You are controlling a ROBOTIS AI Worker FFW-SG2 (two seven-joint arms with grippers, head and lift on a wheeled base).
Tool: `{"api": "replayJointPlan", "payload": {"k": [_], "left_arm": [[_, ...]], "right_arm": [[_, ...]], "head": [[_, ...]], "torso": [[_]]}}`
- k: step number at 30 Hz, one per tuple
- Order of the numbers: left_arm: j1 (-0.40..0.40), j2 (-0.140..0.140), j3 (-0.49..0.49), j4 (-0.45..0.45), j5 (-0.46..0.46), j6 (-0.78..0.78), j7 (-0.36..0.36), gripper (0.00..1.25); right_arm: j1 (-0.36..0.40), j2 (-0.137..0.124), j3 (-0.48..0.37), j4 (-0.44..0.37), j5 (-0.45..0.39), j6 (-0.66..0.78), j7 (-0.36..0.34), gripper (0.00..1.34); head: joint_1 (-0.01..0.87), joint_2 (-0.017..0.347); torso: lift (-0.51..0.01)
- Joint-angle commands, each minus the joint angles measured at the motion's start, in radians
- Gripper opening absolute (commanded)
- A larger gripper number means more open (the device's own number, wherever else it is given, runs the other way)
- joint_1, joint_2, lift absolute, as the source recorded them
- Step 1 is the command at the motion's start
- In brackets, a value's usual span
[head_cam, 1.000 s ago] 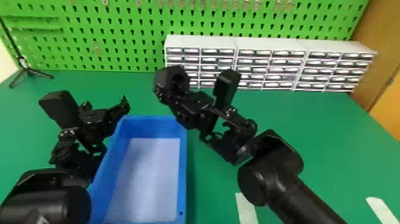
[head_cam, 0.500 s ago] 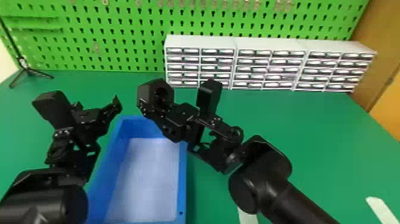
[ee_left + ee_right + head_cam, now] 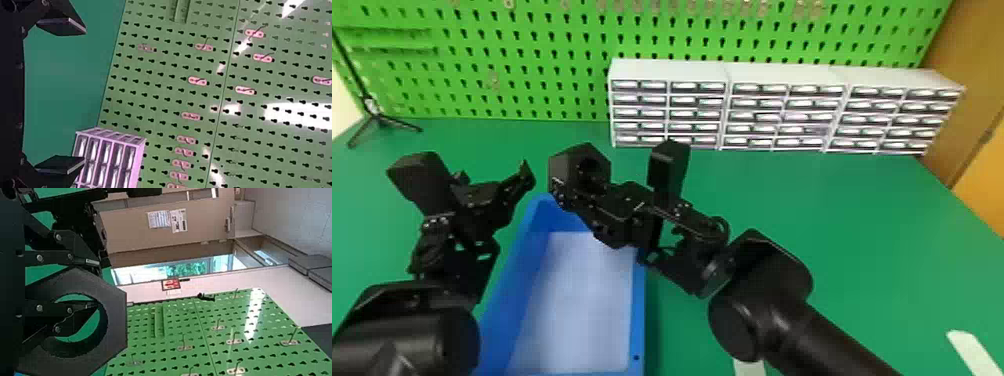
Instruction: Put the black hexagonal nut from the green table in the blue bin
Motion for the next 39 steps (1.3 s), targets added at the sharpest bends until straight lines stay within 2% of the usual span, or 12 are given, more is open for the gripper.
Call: {"api": "replayJointPlan", "payload": {"k": [1, 15, 16, 20, 24, 31, 39], "left_arm": [[-0.006, 0.000, 0.000, 0.005, 0.000, -0.001, 0.000, 1.12], [-0.016, 0.002, -0.002, 0.016, 0.000, -0.004, 0.000, 1.12], [-0.016, 0.002, -0.002, 0.014, 0.000, -0.004, 0.000, 1.12], [-0.016, 0.002, -0.002, 0.014, 0.000, -0.004, 0.000, 1.12], [-0.016, 0.002, -0.002, 0.016, 0.000, -0.004, 0.000, 1.12], [-0.015, 0.002, -0.002, 0.014, 0.000, -0.005, 0.000, 1.12], [-0.015, 0.002, -0.003, 0.014, 0.000, -0.005, 0.000, 1.12]], "right_arm": [[-0.007, -0.002, 0.016, 0.001, -0.010, 0.002, 0.002, 0.33], [-0.014, -0.007, 0.042, 0.001, -0.023, 0.005, 0.005, 0.36], [-0.014, -0.007, 0.042, 0.001, -0.025, 0.005, 0.005, 0.42], [-0.013, -0.007, 0.042, 0.001, -0.031, 0.011, 0.005, 0.80], [-0.013, -0.007, 0.037, 0.001, -0.033, 0.011, 0.005, 0.96], [-0.013, -0.007, 0.037, 0.001, -0.033, 0.011, 0.005, 0.94], [-0.011, -0.007, 0.033, 0.001, -0.033, 0.018, 0.005, 0.84]], "head": [[0.692, 0.008], [0.692, 0.008], [0.692, 0.008], [0.692, 0.008], [0.692, 0.008], [0.692, 0.008], [0.692, 0.008]], "torso": [[-0.097], [-0.097], [-0.097], [-0.097], [-0.097], [-0.097], [-0.097]]}}
